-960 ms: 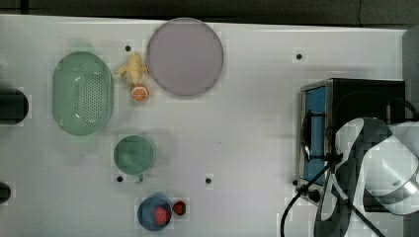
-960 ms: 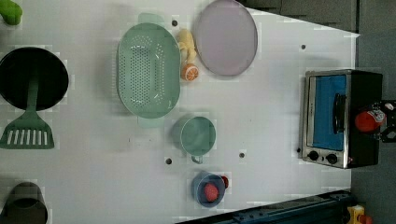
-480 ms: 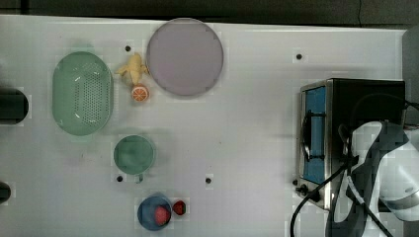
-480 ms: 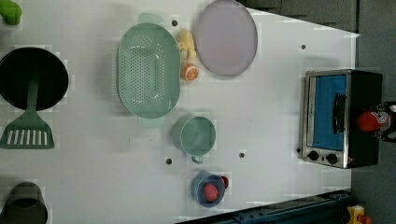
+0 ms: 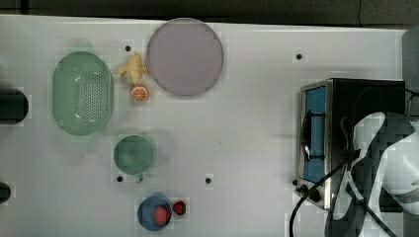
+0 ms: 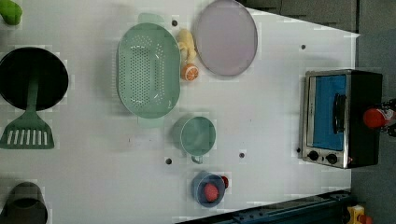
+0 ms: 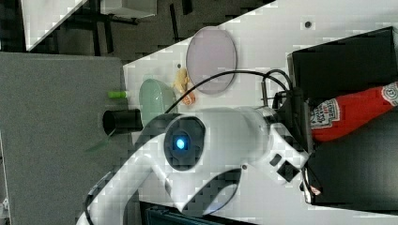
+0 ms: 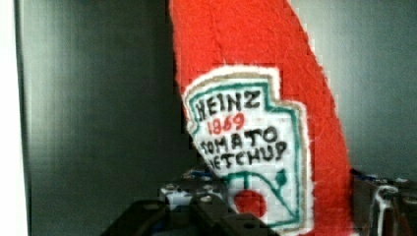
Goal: Pick Ketchup from oven and place it on table.
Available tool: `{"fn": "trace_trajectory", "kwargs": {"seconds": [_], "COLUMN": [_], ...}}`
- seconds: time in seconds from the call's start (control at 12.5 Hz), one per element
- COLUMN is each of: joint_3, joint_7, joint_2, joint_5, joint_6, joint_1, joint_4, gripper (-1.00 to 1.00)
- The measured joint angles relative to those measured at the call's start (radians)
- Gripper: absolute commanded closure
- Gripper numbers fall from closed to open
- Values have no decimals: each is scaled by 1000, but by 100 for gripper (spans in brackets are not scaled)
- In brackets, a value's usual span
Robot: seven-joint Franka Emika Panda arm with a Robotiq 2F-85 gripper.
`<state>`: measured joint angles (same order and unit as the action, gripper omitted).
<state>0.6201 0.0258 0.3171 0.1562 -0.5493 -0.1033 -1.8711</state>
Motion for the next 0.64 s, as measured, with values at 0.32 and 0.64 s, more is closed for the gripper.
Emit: {"fn": "trace_trajectory", "kwargs": {"seconds": [0.32,0.64], "joint_3": [-24,-101], "joint_7": [0,-36], "joint_2": [-41,-197], "joint_5": [-91,-96], "joint_6": [223,339], "joint_1": [32,109], "joint_4": [116,191], "gripper": [-29,-29]}}
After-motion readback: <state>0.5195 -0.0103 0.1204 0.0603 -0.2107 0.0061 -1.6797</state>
